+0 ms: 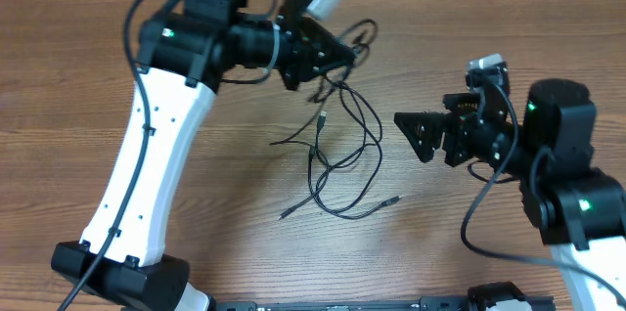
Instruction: Untangle cables
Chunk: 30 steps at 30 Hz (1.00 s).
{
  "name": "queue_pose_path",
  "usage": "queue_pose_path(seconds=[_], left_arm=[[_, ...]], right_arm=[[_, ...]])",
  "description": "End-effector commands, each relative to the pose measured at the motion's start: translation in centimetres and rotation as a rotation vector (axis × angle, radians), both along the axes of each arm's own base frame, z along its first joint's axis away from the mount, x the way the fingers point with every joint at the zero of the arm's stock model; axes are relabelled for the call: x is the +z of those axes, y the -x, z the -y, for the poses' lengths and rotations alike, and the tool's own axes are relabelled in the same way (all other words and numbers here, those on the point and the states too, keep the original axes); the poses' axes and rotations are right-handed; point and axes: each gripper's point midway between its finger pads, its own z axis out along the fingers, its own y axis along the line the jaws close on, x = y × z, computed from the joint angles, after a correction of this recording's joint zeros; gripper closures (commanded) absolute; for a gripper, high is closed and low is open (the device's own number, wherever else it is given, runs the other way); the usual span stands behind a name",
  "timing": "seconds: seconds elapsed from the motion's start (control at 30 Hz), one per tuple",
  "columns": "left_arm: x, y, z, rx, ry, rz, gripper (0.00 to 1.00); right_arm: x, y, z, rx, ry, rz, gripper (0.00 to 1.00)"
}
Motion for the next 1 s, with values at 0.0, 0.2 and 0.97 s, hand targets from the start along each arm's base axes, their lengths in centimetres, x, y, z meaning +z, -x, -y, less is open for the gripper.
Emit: queue_pose_path(seconds=[0.0,0.2,0.97], left_arm=[[1.3,2.0,2.5,-0.08,0.054,-0.005,0.96],[2.0,2.9,4.3,-0.116,0.078,0.003,0.96],[3.7,4.5,6.4,-0.194,0.142,0.037,0.96]], right_arm=[[0.1,-0.5,-1.2,0.07,-0.039,-0.008,0.0],[-0.9,-1.2,-1.7,0.105,-0.044,-0.036,0.0],[-0.5,-0.9,-3.0,-0.057,-0.379,-0.383,0.01]])
